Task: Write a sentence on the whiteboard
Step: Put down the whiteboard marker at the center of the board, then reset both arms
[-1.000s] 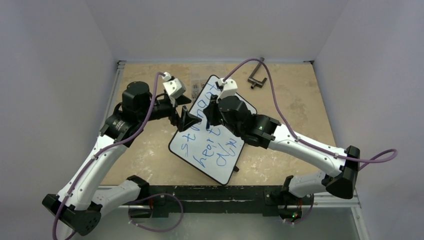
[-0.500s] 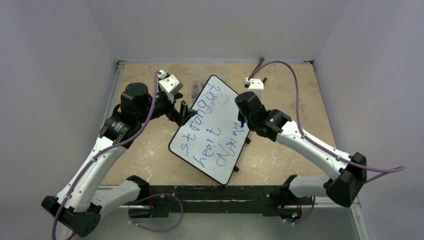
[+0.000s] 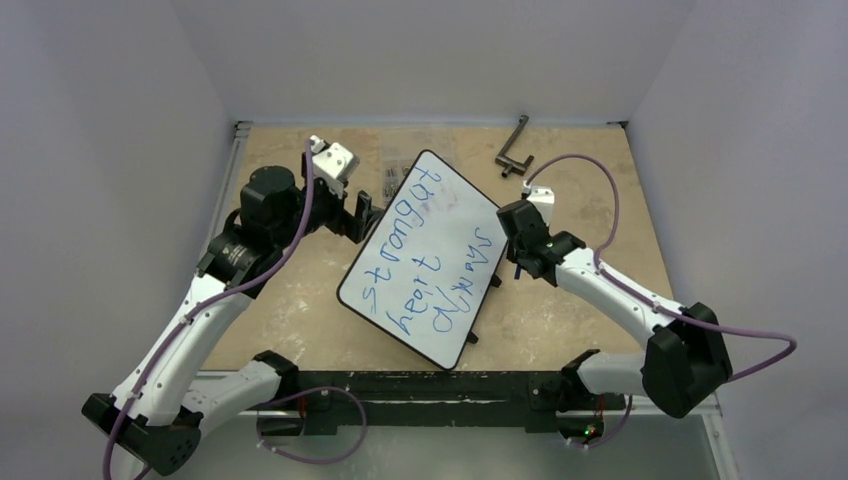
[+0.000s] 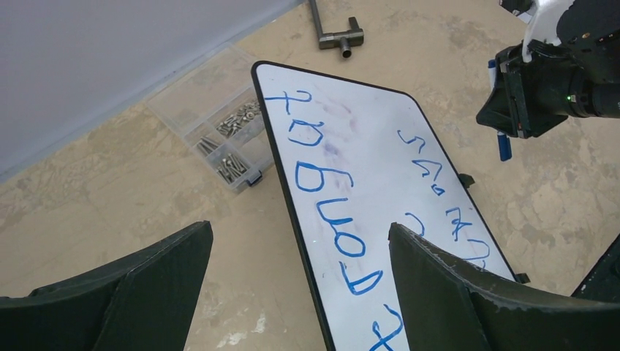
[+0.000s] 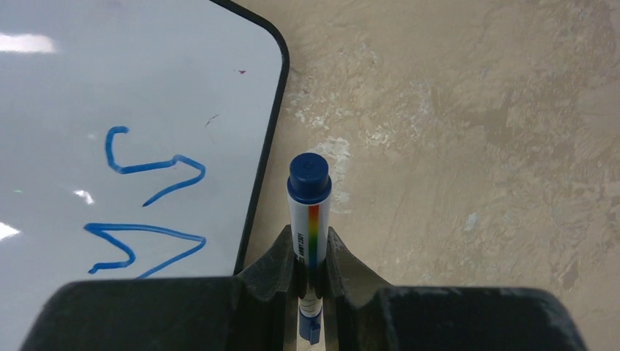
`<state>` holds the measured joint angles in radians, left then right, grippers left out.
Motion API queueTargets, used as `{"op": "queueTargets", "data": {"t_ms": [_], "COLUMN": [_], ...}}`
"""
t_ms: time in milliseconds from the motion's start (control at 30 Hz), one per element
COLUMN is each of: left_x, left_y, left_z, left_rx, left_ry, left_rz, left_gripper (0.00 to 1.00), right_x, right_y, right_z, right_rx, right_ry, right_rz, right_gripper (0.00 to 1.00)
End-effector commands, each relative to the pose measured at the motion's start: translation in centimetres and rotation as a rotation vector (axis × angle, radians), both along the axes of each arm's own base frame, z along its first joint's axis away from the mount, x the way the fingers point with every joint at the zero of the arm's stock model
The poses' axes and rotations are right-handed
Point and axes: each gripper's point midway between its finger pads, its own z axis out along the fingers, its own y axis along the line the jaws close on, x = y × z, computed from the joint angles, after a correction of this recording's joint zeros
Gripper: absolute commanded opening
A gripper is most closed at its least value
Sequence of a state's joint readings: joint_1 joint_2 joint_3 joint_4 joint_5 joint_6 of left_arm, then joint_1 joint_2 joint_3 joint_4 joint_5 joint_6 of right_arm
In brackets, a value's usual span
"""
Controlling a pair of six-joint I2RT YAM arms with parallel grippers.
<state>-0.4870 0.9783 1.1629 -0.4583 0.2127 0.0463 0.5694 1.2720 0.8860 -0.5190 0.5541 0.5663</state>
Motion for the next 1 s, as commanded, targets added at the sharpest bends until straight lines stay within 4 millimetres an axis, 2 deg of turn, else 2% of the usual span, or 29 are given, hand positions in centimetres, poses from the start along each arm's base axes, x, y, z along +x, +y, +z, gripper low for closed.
{"op": "queueTargets", "data": {"t_ms": [0, 100, 233, 533, 833, 967], "left_x": [0.5, 0.7, 0.7, 0.7, 0.7, 0.8], "left_y": [1.5, 2.1, 2.4, 2.7, 2.9, 3.0], "left_z": [0.7, 0.6, 0.7, 0.7, 0.8, 0.7], "left_rx": [0.012, 0.025, 0.028, 0.036, 0.038, 0.04], "left_ry": [-0.045, -0.05, -0.06, -0.064, -0.07, -0.07], "left_rz": [0.082, 0.115, 0.128, 0.144, 0.153, 0.156], "left_gripper": [0.9, 0.89, 0.89, 0.89, 0.89, 0.9], "right_x": [1.2, 1.5, 1.5, 1.4, 1.0, 1.0], "right_y": [-0.5, -1.2, -1.1, -1.6, -2.4, -2.8], "right_z": [-1.1, -3.0, -4.7, -5.2, -4.9, -3.8], "right_rx": [0.078, 0.08, 0.115, 0.124, 0.113, 0.111], "right_ry": [-0.048, -0.022, 0.015, 0.022, 0.015, -0.014], "right_rz": [-0.051, -0.067, -0.05, -0.084, -0.114, -0.124], "right_gripper": [0.05, 0.04, 0.03, 0.15, 0.43, 0.57]}}
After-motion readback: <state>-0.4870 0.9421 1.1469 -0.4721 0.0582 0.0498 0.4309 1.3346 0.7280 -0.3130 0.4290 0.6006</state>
